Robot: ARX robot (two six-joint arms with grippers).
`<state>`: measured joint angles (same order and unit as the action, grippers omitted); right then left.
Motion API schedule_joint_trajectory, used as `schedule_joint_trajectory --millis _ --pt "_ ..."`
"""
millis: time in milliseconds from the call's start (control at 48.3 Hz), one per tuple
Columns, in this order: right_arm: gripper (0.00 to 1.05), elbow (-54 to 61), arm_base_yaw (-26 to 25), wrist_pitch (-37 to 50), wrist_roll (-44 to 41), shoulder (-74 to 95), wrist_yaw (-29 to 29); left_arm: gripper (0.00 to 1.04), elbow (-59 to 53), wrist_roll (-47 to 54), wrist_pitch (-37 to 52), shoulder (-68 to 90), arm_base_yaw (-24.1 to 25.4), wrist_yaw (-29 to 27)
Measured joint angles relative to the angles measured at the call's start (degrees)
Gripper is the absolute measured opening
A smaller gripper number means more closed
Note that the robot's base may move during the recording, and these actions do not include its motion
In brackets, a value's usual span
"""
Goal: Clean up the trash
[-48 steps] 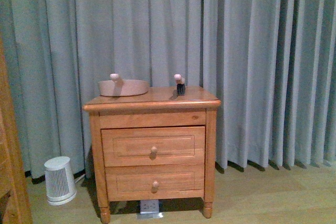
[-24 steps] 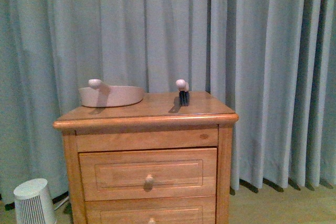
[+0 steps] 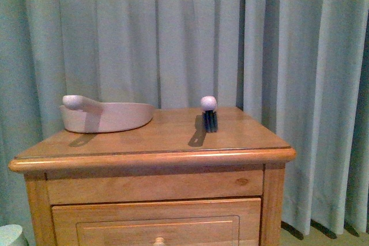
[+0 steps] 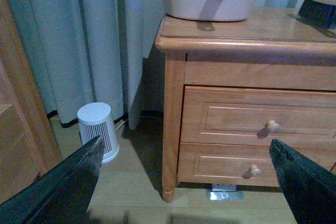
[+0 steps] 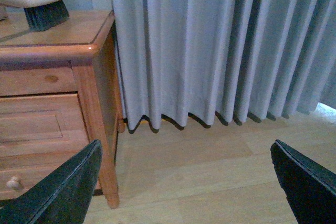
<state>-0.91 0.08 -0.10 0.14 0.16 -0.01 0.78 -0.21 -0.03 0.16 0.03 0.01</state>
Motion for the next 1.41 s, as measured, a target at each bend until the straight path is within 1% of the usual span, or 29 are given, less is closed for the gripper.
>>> schedule_joint_trajectory --millis 807,828,849,869,890,911,932,1056,1118,1263,1408 --pt "0.97 0.0 0.0 -0.02 0.02 0.0 -0.07 0.97 0.0 0.0 0.02 -0.02 0.0 -0.02" --pt "0.97 -0.17 -1.03 -0.44 1.33 0.63 -3.08 0.97 0.0 0.0 0.02 -0.02 0.0 -0.04" --pt "0.97 -0.74 -2.82 -0.33 4.15 2.14 -9.6 0.97 0.0 0.0 0.02 -0.02 0.0 -0.04" --pt "0.97 -1.84 -3.89 0.61 6.45 4.61 -14.73 0.97 0.0 0.02 0.02 -0.02 0.0 0.09" --pt "0.97 -3.37 -3.93 1.95 8.98 7.67 -17.94 0.97 0.0 0.0 0.02 -0.02 0.0 -0.02" --pt "0.97 -5.31 -3.52 3.34 9.86 10.75 -19.69 0.97 0.0 0.0 0.02 -0.02 0.0 -0.04" --pt "0.97 -7.78 -2.8 4.79 10.54 14.25 -20.24 0.97 0.0 0.0 0.02 -0.02 0.0 0.02" --pt "0.97 -20.9 1.03 8.94 10.38 29.62 -18.18 0.97 0.0 0.0 0.02 -0.02 0.0 -0.04" --pt "0.97 -29.38 4.02 10.03 8.9 41.16 -15.98 0.97 0.0 0.0 0.02 -0.02 0.0 -0.02" --pt "0.97 -46.12 9.94 7.48 8.48 68.5 -10.08 0.97 0.0 0.0 0.02 -0.02 0.0 -0.02" --pt "0.97 -54.42 14.53 4.17 9.66 88.04 -6.19 0.97 0.0 0.0 0.02 -0.02 0.0 -0.02"
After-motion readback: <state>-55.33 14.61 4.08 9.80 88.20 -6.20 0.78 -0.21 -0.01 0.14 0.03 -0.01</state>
